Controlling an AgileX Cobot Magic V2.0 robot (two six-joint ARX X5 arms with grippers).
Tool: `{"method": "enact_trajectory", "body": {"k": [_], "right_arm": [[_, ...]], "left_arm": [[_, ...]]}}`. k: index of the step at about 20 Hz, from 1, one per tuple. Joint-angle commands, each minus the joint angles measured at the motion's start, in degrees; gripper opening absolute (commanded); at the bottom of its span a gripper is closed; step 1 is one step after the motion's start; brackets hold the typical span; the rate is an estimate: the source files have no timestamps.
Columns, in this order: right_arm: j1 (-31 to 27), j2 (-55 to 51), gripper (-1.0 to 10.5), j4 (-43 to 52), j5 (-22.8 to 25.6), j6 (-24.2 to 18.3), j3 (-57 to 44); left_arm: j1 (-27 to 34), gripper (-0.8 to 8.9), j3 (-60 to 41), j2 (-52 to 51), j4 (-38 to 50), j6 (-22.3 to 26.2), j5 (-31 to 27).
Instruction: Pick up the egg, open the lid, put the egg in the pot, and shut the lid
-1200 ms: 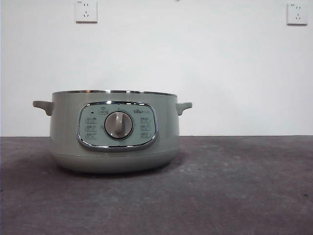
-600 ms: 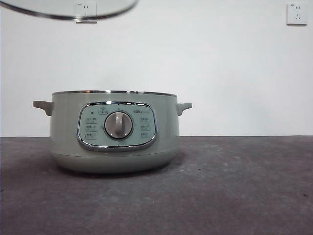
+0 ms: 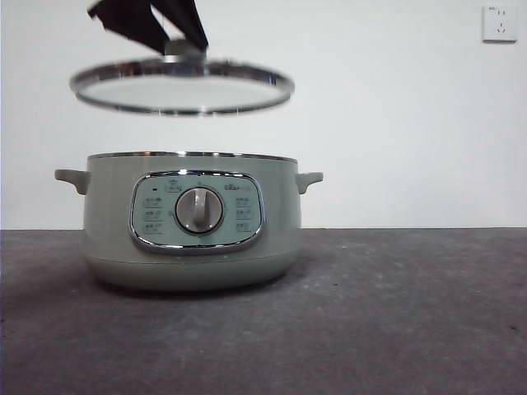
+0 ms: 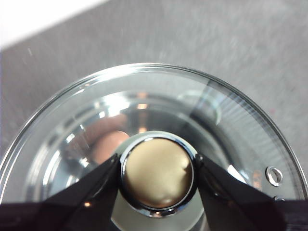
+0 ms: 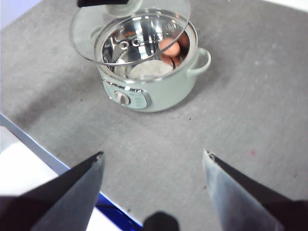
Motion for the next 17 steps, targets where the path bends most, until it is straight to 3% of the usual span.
{"method": "enact_trajectory", "body": {"k": [1,8,17], "right_arm": [[0.07,-4.61,3.5,1.09,0.96,4.22,-5.31],[0.07,-11.26,3.5,0.22,3.74,7.67,-9.46],[0.07,-11.39,3.5,-0.59,6.01,7.8,-9.46]], "left_arm": [[-0.13,-0.07,0.28,1.68,3.41,0.46,0.44],[-0.13,-0.07,0.28,6.29,5.46,0.37,0.37],[-0.02,-0.07,-0.48,7.17,4.66,0.46,-0.98]]}}
